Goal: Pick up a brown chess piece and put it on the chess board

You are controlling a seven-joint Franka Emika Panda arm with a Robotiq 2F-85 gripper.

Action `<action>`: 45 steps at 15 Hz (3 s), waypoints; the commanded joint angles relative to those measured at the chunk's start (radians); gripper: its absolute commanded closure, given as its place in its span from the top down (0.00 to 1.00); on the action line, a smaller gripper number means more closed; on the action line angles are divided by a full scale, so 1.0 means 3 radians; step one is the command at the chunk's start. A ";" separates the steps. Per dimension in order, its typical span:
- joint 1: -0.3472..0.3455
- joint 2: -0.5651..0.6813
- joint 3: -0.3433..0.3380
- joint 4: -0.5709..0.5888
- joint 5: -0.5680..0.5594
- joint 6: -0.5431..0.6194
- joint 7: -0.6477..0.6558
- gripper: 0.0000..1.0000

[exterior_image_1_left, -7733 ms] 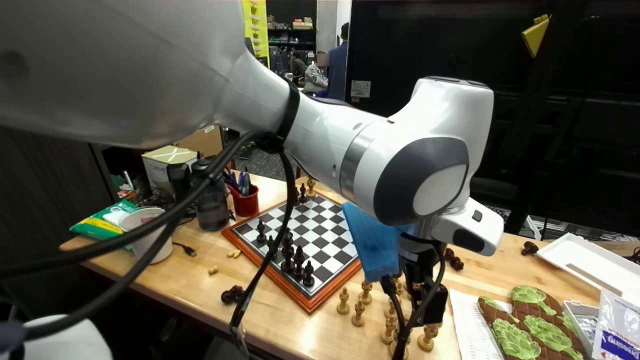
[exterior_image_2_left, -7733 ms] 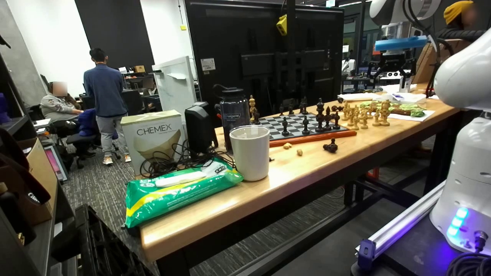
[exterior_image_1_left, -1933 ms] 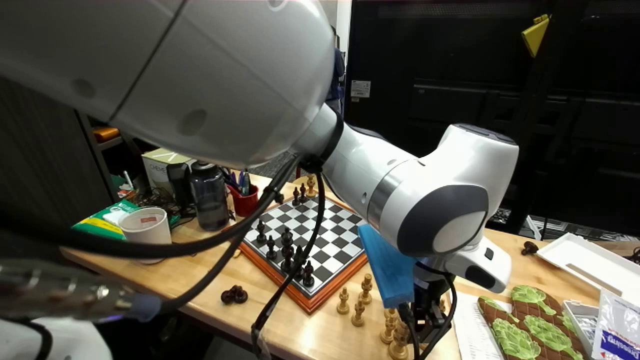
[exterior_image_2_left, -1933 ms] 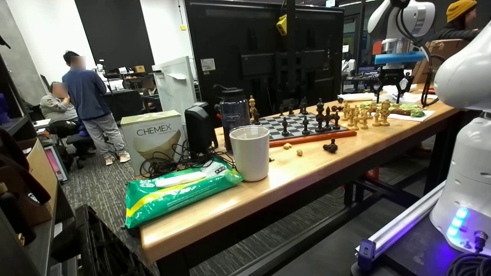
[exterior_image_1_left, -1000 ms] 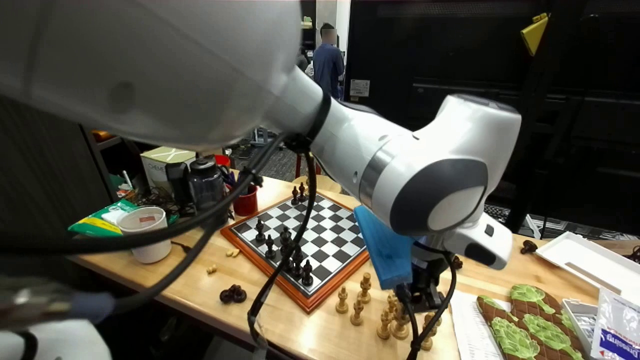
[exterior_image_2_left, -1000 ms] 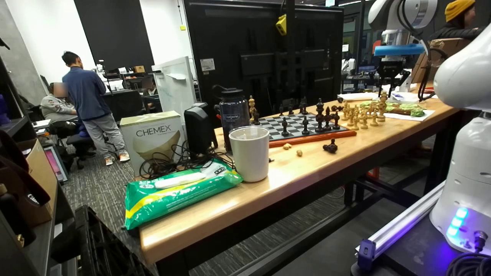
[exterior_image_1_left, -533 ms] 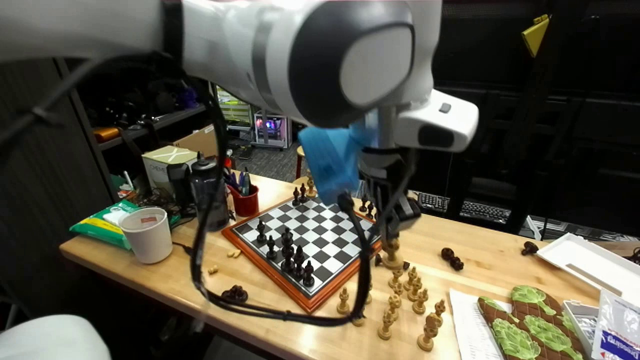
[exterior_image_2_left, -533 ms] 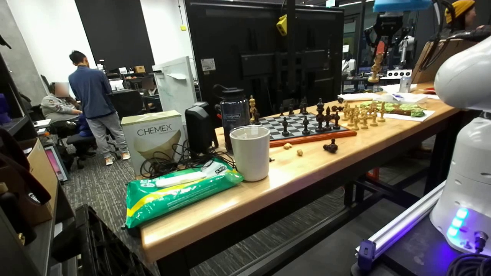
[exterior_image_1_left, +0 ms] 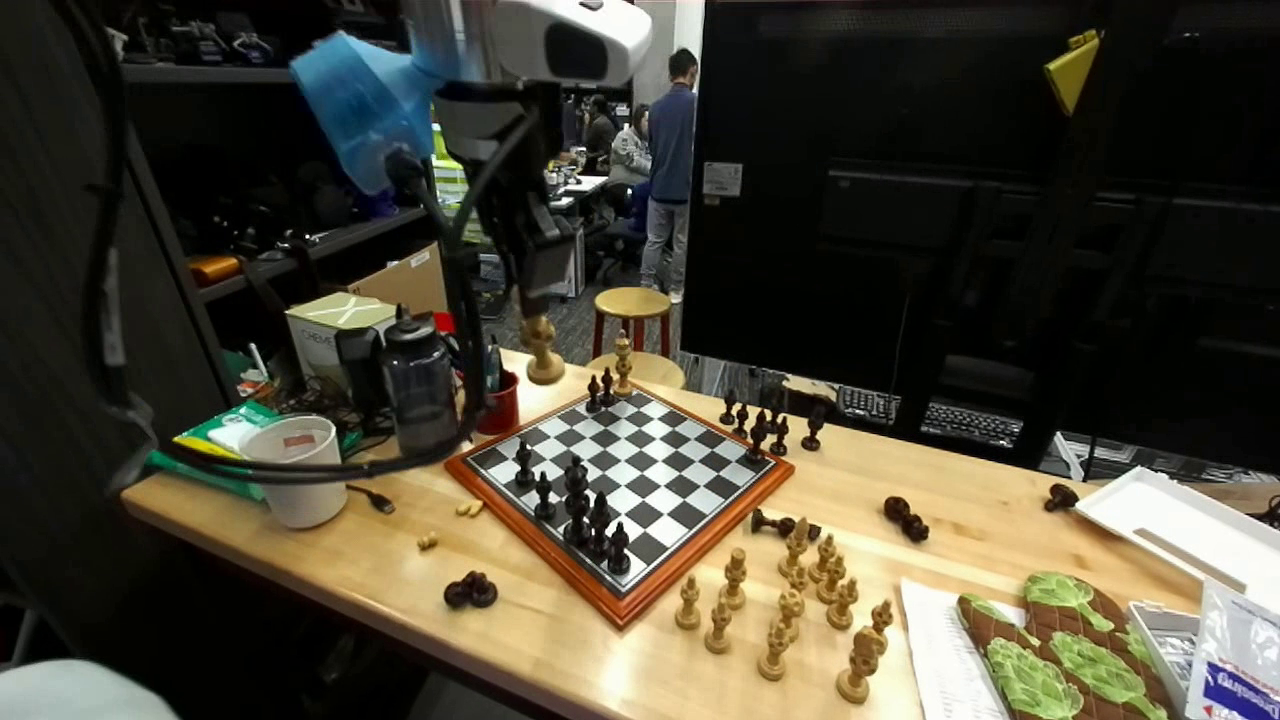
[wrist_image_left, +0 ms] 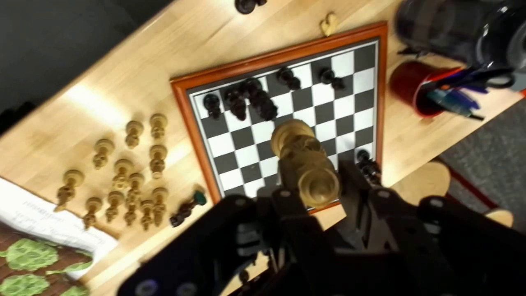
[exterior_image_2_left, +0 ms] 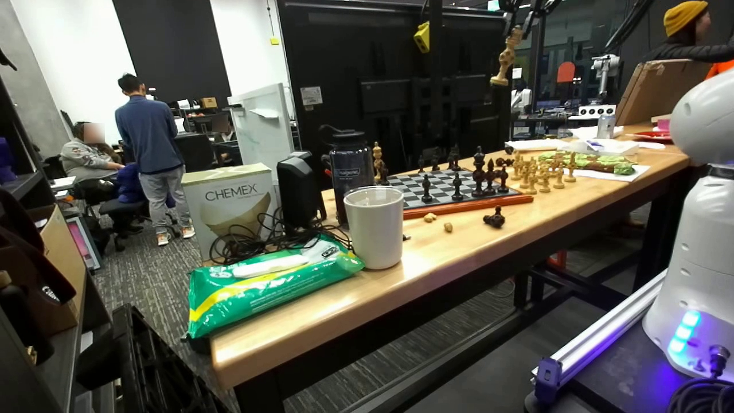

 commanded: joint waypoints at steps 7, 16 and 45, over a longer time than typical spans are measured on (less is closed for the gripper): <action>0.0216 0.0551 0.0202 0.0369 0.0048 -0.0037 -0.0211 0.08; 0.0245 0.0641 0.0571 0.0423 -0.0206 0.0076 0.0209 0.08; 0.0531 0.1544 0.0624 0.0965 -0.0319 -0.0242 0.0278 0.08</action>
